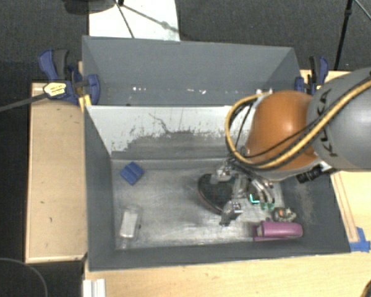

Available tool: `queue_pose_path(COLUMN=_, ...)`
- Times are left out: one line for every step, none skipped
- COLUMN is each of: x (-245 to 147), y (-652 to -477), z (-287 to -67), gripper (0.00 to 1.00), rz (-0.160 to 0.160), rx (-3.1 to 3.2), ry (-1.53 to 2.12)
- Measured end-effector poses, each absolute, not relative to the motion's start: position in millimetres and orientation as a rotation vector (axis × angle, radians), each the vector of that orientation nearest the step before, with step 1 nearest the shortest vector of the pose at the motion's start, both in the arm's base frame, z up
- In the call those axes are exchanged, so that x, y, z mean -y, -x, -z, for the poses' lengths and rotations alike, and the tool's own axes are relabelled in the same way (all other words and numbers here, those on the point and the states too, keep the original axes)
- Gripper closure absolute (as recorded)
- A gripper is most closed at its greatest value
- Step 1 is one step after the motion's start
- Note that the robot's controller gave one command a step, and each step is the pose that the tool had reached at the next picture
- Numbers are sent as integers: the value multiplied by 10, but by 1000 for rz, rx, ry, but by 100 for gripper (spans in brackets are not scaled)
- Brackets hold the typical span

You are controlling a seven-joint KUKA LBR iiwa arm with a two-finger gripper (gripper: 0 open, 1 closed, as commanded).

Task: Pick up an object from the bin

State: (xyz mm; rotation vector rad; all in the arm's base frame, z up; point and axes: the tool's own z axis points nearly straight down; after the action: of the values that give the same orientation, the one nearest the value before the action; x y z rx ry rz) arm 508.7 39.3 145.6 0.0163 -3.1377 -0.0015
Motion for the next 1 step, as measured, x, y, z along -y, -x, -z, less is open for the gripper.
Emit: queue_pose_path(x=11, y=-5442, z=-727, gripper=0, rz=8, rx=3061, ry=738)
